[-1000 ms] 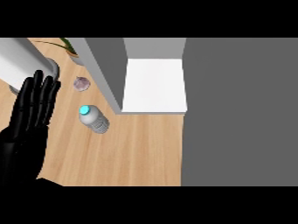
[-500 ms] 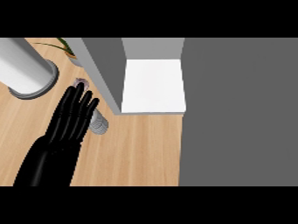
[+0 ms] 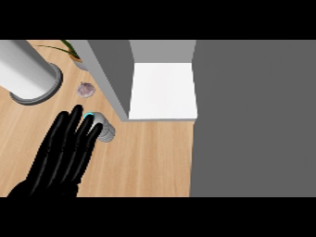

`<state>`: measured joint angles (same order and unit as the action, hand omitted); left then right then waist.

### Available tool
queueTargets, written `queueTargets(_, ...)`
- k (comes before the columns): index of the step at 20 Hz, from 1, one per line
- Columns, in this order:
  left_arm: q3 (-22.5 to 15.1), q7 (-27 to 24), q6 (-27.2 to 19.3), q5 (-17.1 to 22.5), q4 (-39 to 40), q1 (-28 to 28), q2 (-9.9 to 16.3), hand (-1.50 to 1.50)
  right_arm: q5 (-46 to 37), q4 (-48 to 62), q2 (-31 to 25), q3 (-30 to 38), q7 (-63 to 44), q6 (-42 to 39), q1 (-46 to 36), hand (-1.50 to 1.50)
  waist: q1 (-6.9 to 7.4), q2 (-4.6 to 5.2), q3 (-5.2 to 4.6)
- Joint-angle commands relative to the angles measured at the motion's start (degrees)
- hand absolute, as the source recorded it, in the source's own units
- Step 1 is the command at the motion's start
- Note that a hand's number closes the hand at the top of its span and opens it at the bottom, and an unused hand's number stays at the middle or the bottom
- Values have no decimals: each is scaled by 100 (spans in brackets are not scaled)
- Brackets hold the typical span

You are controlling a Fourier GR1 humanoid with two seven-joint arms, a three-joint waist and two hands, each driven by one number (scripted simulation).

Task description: Pick up the bottled water, place it into the cabinet and close the cabinet

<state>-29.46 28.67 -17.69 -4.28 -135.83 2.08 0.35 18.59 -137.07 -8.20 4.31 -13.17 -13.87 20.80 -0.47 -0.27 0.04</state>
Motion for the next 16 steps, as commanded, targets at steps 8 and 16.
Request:
queueTargets(8, -505, 692, -325, -713, -674, 146, 83, -150, 1184, -1045, -1, 490, -495, -101, 490, -150, -28, -16, 0)
queueTargets(16, -200, 746, -542, -776, -602, 219, 113, -150, 1377, -1282, -15, 520, -665, -124, 599, -150, -26, -15, -6)
